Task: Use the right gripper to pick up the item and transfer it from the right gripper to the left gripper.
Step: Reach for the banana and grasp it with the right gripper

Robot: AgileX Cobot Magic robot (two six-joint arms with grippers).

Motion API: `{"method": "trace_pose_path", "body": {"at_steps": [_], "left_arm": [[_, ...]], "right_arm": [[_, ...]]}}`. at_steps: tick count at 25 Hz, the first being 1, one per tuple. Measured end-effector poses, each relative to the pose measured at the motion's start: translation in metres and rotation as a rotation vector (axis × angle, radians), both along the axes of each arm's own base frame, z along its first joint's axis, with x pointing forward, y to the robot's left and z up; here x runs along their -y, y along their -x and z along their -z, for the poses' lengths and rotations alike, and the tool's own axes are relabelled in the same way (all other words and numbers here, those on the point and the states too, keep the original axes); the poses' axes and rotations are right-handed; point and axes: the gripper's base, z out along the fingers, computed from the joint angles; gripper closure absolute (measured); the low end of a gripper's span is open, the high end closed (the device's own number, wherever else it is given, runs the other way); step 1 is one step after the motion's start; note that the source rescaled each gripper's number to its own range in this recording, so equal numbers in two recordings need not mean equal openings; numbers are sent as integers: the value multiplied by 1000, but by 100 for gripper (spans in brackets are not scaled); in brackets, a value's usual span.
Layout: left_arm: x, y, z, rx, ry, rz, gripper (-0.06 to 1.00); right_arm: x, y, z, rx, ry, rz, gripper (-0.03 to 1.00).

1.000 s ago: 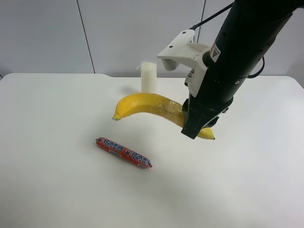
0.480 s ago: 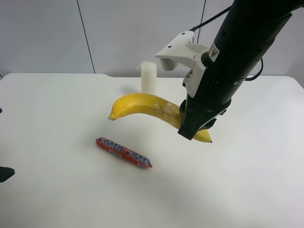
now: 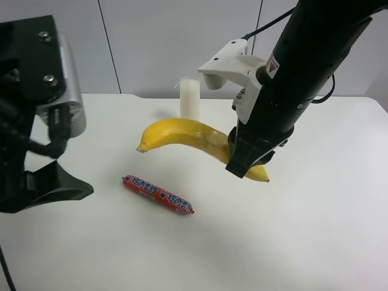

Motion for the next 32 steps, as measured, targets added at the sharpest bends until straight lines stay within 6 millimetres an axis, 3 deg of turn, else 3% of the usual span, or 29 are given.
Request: {"method": "trace_pose_path", "body": {"at_steps": [11, 24, 32], "left_arm": [[32, -26, 4, -21, 19, -3, -6], [50, -40, 14, -31, 58, -7, -6], [69, -57, 10, -14, 85, -8, -6]], "right_arm": [[-2, 0, 0, -6, -22, 6, 97], [-6, -1, -1, 2, -65, 17, 97], [-7, 0, -2, -10, -81, 23, 97]]}}
